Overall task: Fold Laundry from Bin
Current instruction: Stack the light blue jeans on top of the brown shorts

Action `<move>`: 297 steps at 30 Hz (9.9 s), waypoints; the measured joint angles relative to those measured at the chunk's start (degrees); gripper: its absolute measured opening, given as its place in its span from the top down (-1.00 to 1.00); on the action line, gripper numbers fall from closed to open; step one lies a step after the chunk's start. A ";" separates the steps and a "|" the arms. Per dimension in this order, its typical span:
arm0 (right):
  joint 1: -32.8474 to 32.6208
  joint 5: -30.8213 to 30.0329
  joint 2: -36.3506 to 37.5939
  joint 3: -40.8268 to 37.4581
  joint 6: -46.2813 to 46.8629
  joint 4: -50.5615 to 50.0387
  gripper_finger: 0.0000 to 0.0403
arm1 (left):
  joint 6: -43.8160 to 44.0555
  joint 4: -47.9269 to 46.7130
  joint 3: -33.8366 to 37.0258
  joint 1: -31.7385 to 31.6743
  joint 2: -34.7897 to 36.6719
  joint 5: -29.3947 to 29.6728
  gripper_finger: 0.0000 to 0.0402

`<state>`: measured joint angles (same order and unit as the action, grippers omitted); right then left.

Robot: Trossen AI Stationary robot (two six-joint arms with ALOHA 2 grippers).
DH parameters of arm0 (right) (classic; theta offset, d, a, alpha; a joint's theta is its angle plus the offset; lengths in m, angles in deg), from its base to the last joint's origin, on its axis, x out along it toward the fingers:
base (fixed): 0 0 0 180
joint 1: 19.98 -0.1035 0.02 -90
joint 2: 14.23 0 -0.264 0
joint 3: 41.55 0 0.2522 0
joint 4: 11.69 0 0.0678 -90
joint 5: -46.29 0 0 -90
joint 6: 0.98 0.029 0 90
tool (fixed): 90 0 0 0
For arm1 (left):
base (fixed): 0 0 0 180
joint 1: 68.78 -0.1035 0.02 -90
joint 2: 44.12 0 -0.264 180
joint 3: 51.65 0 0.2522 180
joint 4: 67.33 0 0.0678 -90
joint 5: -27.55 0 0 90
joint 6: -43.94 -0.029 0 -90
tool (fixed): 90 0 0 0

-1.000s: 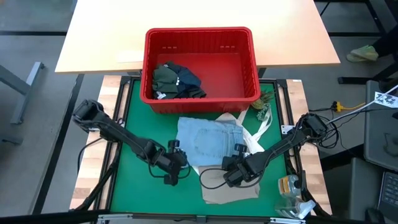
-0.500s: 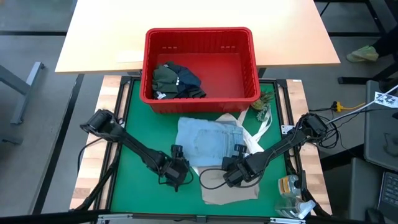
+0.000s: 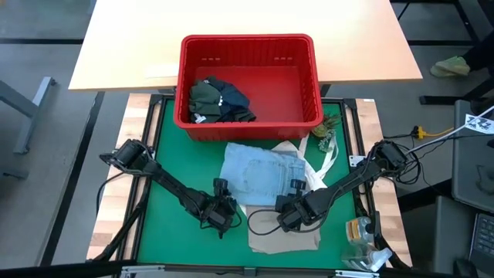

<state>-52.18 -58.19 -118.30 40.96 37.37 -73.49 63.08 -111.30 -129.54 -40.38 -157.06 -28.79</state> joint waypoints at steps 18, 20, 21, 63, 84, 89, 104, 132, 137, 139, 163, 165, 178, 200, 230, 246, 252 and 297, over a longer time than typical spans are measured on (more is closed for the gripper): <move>-0.04 0.75 0.07 5.07 -0.44 -6.88 0.83 | -0.28 -14.65 -10.70 -1.22 -0.72 -0.46 0.76; -0.10 0.83 0.07 7.03 -0.42 -9.70 0.83 | -0.27 -18.38 -13.71 -1.99 -0.68 -2.10 0.76; -0.10 0.89 0.07 7.96 -0.42 -10.68 0.83 | -0.26 -19.93 -14.91 -2.47 -0.68 -2.81 0.76; -8.24 3.13 0.72 30.32 21.65 -41.85 0.89 | -27.81 7.41 -24.13 -13.64 -0.37 4.41 0.76; -12.95 9.22 0.72 35.28 42.83 -34.61 0.88 | -39.38 22.20 -24.24 -17.90 -1.52 -13.99 0.76; -13.58 8.73 0.46 35.30 45.64 -27.12 0.88 | -43.18 24.08 -24.24 -17.86 -1.77 -16.53 0.76; -13.17 7.10 -0.24 35.36 50.18 -21.70 0.88 | -46.75 26.09 -24.22 -17.86 -1.81 -16.68 0.76; -13.12 -1.00 -2.74 43.74 51.61 -20.19 0.88 | -46.84 25.40 -24.22 -17.48 -1.53 -19.42 0.76; -11.98 -0.94 -6.83 43.74 48.50 -17.58 0.88 | -47.11 20.62 -24.22 -17.40 -1.53 -18.86 0.73; -11.34 -1.07 -8.23 43.74 46.71 -16.68 0.88 | -48.74 17.63 -24.22 -17.40 -1.44 -18.74 0.71; -2.45 1.97 -17.62 43.71 37.71 -10.57 0.87 | -49.34 0.81 -24.16 -17.50 -1.44 -4.97 0.29; -1.82 3.29 -17.66 43.71 37.70 -10.24 0.87 | -49.30 0.80 -24.16 -17.11 -1.44 -4.43 0.21; -0.70 3.50 -17.66 43.71 37.85 -7.68 0.87 | -48.60 -9.40 -24.13 -13.62 3.84 3.06 0.10; -1.87 -1.65 -13.27 43.71 33.20 -7.91 0.11 | -30.34 -17.67 -24.16 -6.28 6.73 -16.05 0.10; -6.37 -3.74 -9.44 17.84 34.91 -22.46 0.11 | -9.01 27.57 0.95 -2.27 4.94 -18.15 0.10; -6.39 -2.45 -4.42 14.88 35.08 -32.57 0.11 | -8.98 40.56 2.94 -6.25 4.18 -20.38 0.10; -6.37 -5.55 2.18 14.91 35.10 -30.26 0.11 | -10.00 41.05 1.81 -7.25 9.40 -16.64 0.10; 6.03 -4.33 15.38 -16.19 28.79 -4.57 0.11 | -11.78 37.36 1.90 -28.63 1.62 -23.33 0.10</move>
<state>-46.15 -62.53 -102.92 24.77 66.15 -78.06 51.30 -73.94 -127.65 -69.01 -155.44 -52.12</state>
